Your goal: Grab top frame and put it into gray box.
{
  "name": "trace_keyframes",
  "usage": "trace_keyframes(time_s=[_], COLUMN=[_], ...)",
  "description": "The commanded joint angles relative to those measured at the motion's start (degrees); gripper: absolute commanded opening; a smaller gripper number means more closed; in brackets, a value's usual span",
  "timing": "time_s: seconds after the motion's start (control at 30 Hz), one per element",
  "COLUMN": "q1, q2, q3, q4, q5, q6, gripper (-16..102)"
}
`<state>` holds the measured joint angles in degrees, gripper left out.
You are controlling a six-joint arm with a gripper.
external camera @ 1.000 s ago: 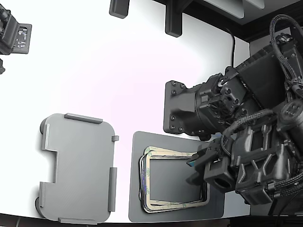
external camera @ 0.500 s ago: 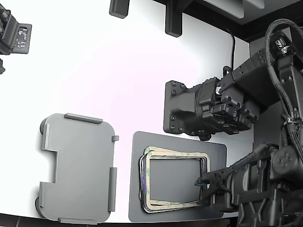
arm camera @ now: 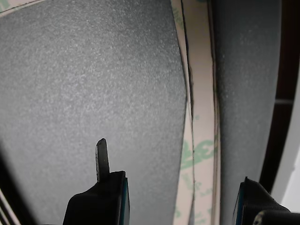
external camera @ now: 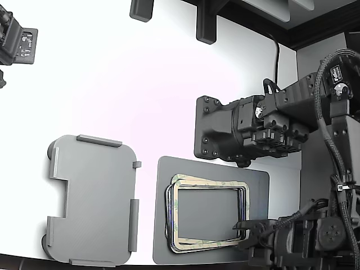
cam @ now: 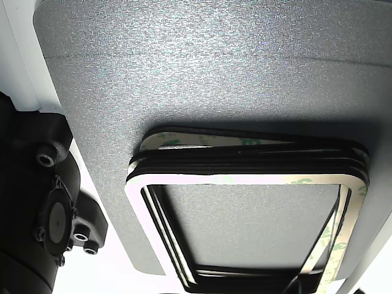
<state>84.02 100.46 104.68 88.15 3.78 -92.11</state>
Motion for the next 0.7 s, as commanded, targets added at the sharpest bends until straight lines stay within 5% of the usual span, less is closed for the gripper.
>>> trace_keyframes(time_s=[0.0, 0.37, 0.67], q1=[0.2, 2.1, 3.1], q2=[-0.5, -6.2, -6.9], q3=[-2.7, -6.0, -4.4], q4=[0.0, 0.7, -1.8], q5=[-0.4, 0.1, -0.3], q6=[-2.3, -0.4, 2.5], gripper=[93, 96, 79])
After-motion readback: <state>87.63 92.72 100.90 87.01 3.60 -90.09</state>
